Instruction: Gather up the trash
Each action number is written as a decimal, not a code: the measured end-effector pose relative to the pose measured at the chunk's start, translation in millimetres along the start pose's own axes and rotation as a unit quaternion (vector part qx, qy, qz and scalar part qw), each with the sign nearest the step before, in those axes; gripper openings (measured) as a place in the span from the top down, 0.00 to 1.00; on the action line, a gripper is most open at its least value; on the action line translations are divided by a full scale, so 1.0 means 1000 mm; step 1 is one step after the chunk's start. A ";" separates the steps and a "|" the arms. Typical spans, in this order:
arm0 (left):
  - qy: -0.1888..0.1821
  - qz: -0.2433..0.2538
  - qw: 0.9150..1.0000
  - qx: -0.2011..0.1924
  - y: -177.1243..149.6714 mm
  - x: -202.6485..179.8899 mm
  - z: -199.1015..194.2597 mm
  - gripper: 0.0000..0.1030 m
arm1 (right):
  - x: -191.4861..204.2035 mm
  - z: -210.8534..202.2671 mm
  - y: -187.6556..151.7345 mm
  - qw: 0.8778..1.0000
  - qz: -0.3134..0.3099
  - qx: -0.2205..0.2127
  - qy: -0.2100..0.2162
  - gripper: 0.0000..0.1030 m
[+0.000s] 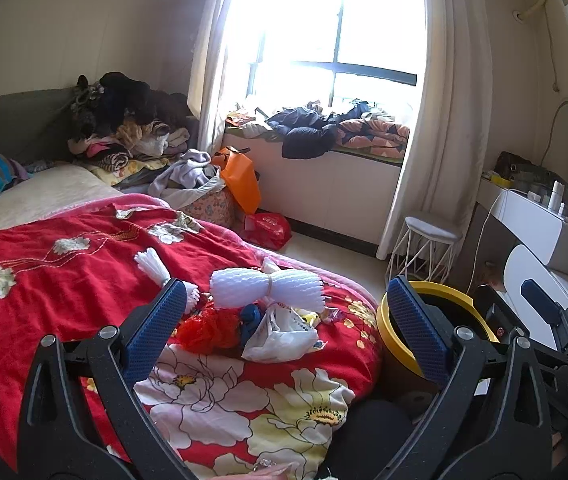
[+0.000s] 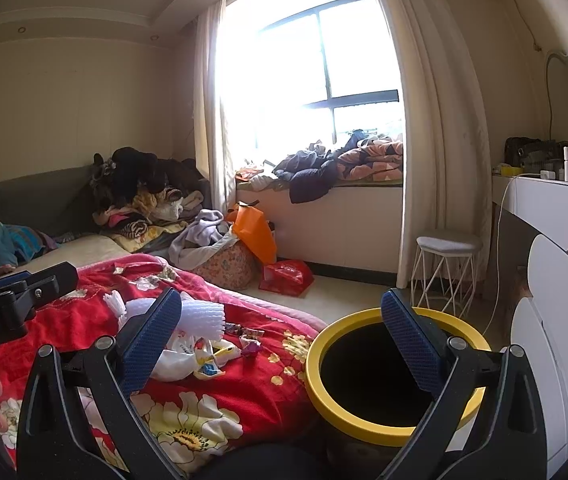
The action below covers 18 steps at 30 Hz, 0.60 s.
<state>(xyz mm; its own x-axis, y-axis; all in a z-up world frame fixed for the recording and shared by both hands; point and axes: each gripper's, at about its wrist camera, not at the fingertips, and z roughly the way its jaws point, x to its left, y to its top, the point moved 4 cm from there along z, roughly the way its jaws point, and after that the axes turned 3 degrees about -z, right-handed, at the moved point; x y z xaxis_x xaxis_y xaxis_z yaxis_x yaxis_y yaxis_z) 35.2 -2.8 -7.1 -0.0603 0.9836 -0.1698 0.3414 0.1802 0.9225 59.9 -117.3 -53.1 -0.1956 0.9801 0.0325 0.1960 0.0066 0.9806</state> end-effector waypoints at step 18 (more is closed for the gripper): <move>0.002 0.001 1.000 0.003 -0.002 0.000 0.001 0.10 | 0.001 0.006 -0.012 1.000 0.006 0.007 0.001 0.06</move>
<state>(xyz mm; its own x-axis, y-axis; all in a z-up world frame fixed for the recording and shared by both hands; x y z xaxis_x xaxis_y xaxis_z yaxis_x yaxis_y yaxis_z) 35.4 -3.3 -9.1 -0.0644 0.9838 -0.1671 0.3465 0.1791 0.9208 62.8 -115.3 -65.5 -0.1954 0.9797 0.0438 0.2111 -0.0016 0.9775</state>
